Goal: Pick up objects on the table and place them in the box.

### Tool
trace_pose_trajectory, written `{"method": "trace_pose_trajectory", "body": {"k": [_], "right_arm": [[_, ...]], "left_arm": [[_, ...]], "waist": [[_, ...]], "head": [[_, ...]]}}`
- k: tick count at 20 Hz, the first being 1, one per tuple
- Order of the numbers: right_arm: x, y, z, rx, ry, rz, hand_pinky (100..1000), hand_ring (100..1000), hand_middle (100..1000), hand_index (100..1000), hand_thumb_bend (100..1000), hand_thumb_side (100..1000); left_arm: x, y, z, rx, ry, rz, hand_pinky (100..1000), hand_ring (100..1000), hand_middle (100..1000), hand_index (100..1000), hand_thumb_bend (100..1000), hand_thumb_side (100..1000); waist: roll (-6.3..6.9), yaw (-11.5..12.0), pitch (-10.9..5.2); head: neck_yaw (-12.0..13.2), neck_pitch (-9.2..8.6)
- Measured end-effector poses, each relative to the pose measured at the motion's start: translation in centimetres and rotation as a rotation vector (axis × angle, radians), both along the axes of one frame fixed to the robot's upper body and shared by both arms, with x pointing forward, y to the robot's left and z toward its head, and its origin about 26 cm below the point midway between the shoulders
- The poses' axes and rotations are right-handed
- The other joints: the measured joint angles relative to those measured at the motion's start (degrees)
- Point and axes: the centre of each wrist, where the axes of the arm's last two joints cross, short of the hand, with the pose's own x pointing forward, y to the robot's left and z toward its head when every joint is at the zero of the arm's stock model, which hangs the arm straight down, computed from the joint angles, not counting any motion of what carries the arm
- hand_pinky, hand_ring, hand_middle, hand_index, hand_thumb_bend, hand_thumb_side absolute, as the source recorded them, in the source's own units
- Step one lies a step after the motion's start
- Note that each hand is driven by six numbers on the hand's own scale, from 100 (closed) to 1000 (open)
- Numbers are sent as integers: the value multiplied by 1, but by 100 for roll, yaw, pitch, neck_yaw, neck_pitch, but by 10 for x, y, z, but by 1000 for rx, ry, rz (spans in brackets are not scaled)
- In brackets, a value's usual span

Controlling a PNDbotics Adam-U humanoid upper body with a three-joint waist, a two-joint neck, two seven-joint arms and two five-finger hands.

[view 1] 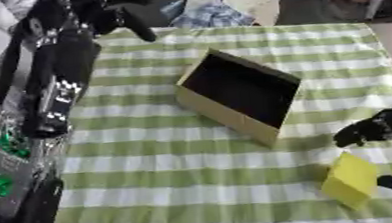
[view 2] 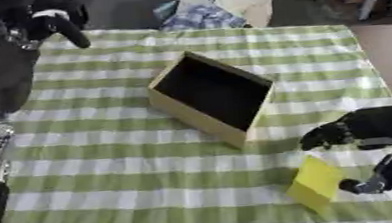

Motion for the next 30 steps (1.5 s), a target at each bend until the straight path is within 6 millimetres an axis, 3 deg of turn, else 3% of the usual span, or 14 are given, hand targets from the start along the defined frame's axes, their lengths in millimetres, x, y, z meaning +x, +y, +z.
{"method": "trace_pose_trajectory", "body": {"k": [17,22,24,25,26,27,30], "right_arm": [[3,6,-4,-10,-12,8,647,710,933,994,266,448],[5,9,-3,-6,-21,18,643,680,843,966,275,466],[5,10,-4,2,-22,23,655,654,756,943,281,491],[5,10,-3,6,-24,26,656,627,664,911,277,500],[5,10,-3,11,-27,29,656,624,653,906,276,501],[5,10,-3,17,-30,34,667,601,562,885,278,517],[5,11,-4,36,-39,51,684,600,538,881,272,510]], "left_arm": [[0,0,-1,18,-1,-2,587,785,745,815,100,632],[0,0,-1,23,2,-3,586,785,745,814,100,633],[0,1,-1,25,2,-2,585,785,745,814,100,634],[0,1,-1,26,2,-2,585,785,745,814,100,636],[0,1,-1,27,2,-2,585,785,745,814,100,636],[0,1,-1,28,3,-2,585,785,744,812,100,636],[0,1,-1,30,3,-2,585,785,744,811,100,639]], "waist": [[9,7,25],[8,20,25],[7,21,25],[7,21,25],[7,21,25],[7,20,25],[8,16,25]], "head": [[-14,0],[-22,0],[-22,0],[-22,0],[-22,0],[-22,0],[-22,0]]}}
